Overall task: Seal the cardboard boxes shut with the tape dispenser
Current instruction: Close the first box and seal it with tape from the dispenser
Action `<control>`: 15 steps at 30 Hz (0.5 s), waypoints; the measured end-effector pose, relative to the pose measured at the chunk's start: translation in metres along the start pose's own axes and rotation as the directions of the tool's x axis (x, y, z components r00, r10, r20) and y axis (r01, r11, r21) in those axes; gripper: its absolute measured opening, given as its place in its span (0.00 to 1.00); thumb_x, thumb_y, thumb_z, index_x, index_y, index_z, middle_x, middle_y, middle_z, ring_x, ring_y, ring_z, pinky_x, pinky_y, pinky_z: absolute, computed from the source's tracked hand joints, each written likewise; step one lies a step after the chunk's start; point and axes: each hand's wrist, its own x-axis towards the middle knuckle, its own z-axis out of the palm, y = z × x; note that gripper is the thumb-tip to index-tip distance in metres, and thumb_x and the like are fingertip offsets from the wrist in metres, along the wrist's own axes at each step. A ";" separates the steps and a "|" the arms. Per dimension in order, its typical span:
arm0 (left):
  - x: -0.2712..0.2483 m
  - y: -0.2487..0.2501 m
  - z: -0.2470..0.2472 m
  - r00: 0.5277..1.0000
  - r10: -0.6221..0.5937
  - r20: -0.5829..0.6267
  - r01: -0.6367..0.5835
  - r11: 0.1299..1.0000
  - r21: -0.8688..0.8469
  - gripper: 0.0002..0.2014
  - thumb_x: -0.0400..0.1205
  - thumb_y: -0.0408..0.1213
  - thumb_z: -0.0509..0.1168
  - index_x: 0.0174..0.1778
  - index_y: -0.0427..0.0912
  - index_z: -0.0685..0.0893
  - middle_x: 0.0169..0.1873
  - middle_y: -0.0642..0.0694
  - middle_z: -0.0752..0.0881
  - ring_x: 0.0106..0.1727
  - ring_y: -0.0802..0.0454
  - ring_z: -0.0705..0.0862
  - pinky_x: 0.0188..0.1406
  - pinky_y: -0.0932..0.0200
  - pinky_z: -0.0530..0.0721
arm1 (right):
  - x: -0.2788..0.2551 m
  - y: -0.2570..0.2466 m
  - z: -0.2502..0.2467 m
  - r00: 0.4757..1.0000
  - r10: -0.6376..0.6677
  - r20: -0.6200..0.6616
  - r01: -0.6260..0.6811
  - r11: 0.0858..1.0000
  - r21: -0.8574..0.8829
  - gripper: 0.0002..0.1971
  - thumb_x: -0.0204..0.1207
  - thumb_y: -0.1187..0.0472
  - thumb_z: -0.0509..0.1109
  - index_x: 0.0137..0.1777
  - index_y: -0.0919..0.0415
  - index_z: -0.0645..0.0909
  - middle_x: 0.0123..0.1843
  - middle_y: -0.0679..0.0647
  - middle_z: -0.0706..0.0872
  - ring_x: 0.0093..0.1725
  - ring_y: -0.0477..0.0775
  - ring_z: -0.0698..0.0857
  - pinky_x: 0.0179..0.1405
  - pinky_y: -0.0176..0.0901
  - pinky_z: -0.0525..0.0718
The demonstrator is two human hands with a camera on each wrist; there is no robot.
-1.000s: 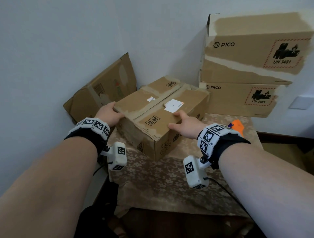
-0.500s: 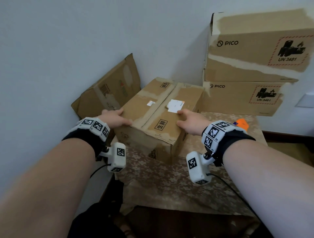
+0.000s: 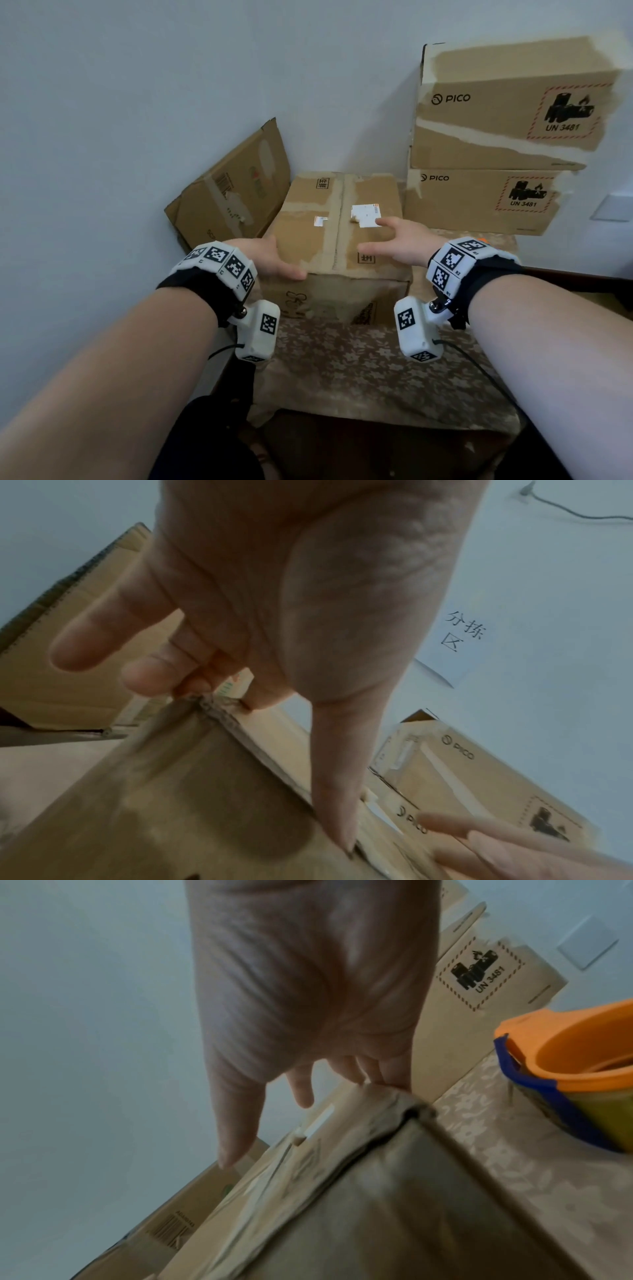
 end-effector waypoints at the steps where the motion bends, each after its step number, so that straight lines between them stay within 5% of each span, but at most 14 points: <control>1: -0.001 0.002 0.001 1.000 -0.009 -0.001 0.009 1.000 0.025 0.56 0.65 0.70 0.70 0.82 0.43 0.54 0.63 0.45 0.77 0.50 0.47 0.80 0.61 0.46 0.81 | -0.002 -0.002 -0.001 1.000 -0.010 0.013 0.010 1.000 -0.017 0.43 0.70 0.36 0.72 0.82 0.52 0.62 0.82 0.53 0.66 0.80 0.57 0.66 0.74 0.49 0.67; 4: -0.004 0.013 0.008 0.996 -0.036 -0.078 0.044 0.995 0.095 0.54 0.66 0.70 0.69 0.80 0.39 0.60 0.66 0.41 0.76 0.59 0.43 0.79 0.64 0.45 0.80 | -0.005 -0.003 0.000 0.999 -0.030 0.020 0.032 0.998 -0.059 0.40 0.73 0.38 0.71 0.82 0.51 0.63 0.81 0.53 0.68 0.79 0.56 0.67 0.73 0.47 0.68; 7: -0.012 0.030 0.017 0.972 -0.040 -0.231 0.096 0.967 0.236 0.52 0.66 0.75 0.64 0.79 0.44 0.64 0.74 0.39 0.64 0.73 0.39 0.67 0.70 0.38 0.71 | -0.006 0.008 0.003 0.999 -0.013 -0.042 0.012 1.000 -0.023 0.36 0.77 0.37 0.65 0.81 0.52 0.64 0.81 0.53 0.69 0.77 0.56 0.71 0.73 0.49 0.70; 11: -0.009 0.057 0.032 0.944 0.231 -0.236 -0.155 0.940 0.303 0.49 0.71 0.74 0.59 0.83 0.55 0.51 0.84 0.45 0.49 0.84 0.40 0.47 0.76 0.25 0.47 | -0.003 0.030 -0.001 0.977 0.047 -0.207 -0.050 0.999 -0.009 0.26 0.86 0.45 0.52 0.78 0.58 0.69 0.74 0.58 0.77 0.71 0.59 0.76 0.67 0.48 0.73; 13: -0.003 0.078 0.041 0.912 0.342 -0.225 -0.261 0.909 0.324 0.47 0.72 0.73 0.57 0.83 0.59 0.47 0.84 0.47 0.46 0.84 0.43 0.44 0.76 0.25 0.43 | 0.001 0.048 -0.005 0.959 0.093 -0.266 -0.119 0.989 -0.085 0.19 0.86 0.51 0.53 0.63 0.62 0.79 0.57 0.61 0.84 0.61 0.63 0.81 0.52 0.46 0.77; 15: 0.004 0.094 0.051 0.892 0.400 -0.212 -0.318 0.886 0.337 0.46 0.72 0.75 0.54 0.83 0.61 0.45 0.84 0.48 0.45 0.84 0.44 0.44 0.77 0.26 0.42 | 0.003 0.066 -0.008 0.953 0.156 -0.260 -0.205 0.963 -0.172 0.14 0.84 0.58 0.57 0.42 0.63 0.77 0.39 0.60 0.80 0.45 0.63 0.81 0.34 0.42 0.73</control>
